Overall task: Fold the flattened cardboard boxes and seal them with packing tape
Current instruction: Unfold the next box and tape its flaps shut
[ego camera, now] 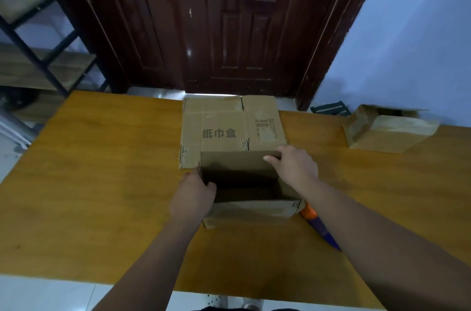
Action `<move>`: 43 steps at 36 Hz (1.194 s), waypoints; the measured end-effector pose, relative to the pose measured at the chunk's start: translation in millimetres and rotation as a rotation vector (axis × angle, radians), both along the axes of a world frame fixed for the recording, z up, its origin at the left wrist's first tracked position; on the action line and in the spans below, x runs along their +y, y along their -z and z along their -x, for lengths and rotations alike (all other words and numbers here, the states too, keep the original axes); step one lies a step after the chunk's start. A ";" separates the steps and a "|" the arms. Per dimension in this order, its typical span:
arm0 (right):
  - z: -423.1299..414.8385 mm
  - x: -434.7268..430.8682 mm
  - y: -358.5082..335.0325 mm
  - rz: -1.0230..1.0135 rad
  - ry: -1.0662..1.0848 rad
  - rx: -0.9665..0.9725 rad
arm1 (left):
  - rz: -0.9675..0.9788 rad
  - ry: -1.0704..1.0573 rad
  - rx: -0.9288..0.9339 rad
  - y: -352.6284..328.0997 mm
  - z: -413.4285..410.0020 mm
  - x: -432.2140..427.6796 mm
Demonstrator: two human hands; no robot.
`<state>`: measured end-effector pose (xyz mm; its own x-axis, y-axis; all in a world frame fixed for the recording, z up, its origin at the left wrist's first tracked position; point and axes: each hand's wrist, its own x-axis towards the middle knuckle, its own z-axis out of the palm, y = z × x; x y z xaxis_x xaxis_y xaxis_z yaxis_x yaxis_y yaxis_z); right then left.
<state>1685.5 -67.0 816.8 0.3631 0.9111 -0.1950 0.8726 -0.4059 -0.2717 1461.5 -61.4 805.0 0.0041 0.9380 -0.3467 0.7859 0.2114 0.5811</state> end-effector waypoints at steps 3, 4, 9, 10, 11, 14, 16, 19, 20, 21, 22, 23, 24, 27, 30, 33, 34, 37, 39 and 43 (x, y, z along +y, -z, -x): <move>1.6 3.2 1.0 -0.015 0.027 0.019 | 0.080 0.071 -0.053 -4.8 0.3 -0.8; 3.2 3.3 1.9 -0.027 0.032 0.023 | 0.114 0.115 -0.046 -6.2 -0.4 -1.9; 6.0 4.2 6.8 -0.053 0.068 0.092 | 0.171 0.333 0.099 -8.7 -10.8 -14.7; 5.7 5.0 8.2 -0.050 0.078 0.113 | 0.157 0.362 0.152 -8.0 -11.7 -16.4; 5.7 5.6 9.9 -0.049 0.093 0.148 | 0.150 0.388 0.218 -7.0 -11.7 -17.5; 8.1 3.9 13.4 -0.098 0.171 0.345 | 0.210 0.425 0.306 -4.6 -12.3 -17.7; 11.8 -2.5 14.7 -0.161 0.247 0.442 | 0.290 0.472 0.300 -5.3 -13.8 -16.9; 18.3 -15.7 16.3 -0.294 0.361 0.488 | 0.328 0.556 0.294 -8.3 -15.1 -16.8; 20.1 -20.4 16.5 -0.350 0.387 0.501 | 0.321 0.563 0.289 -8.9 -15.2 -17.0; 21.1 -25.3 16.7 -0.403 0.407 0.523 | 0.313 0.559 0.281 -9.7 -15.0 -17.5; 21.4 -30.2 16.5 -0.442 0.416 0.560 | 0.310 0.559 0.274 -10.1 -14.5 -17.3; 20.9 -35.4 16.5 -0.455 0.402 0.600 | 0.315 0.571 0.279 -10.9 -14.3 -16.8; 19.8 -40.4 17.1 -0.432 0.368 0.631 | 0.318 0.589 0.288 -10.7 -14.1 -16.2; 12.6 -52.1 21.7 -0.303 0.230 0.633 | 0.297 0.556 0.257 -8.4 -13.2 -13.8; 4.2 -53.9 24.9 -0.235 0.073 0.569 | 0.283 0.506 0.197 -3.8 -12.1 -13.5; -6.9 -51.1 25.4 -0.192 0.073 0.621 | 0.215 0.359 0.145 3.5 -10.4 -10.4; -11.2 -50.5 25.7 -0.191 0.106 0.659 | 0.187 0.322 0.146 5.9 -11.0 -9.6; -17.6 -50.6 26.2 -0.149 0.103 0.686 | 0.153 0.310 0.330 7.4 -16.9 -10.6; -16.8 -52.1 24.9 -0.101 0.028 0.653 | 0.135 0.323 0.465 5.6 -22.9 -12.3; -16.8 -51.8 22.4 -0.074 -0.040 0.616 | 0.144 0.328 0.488 -1.0 -33.3 -10.2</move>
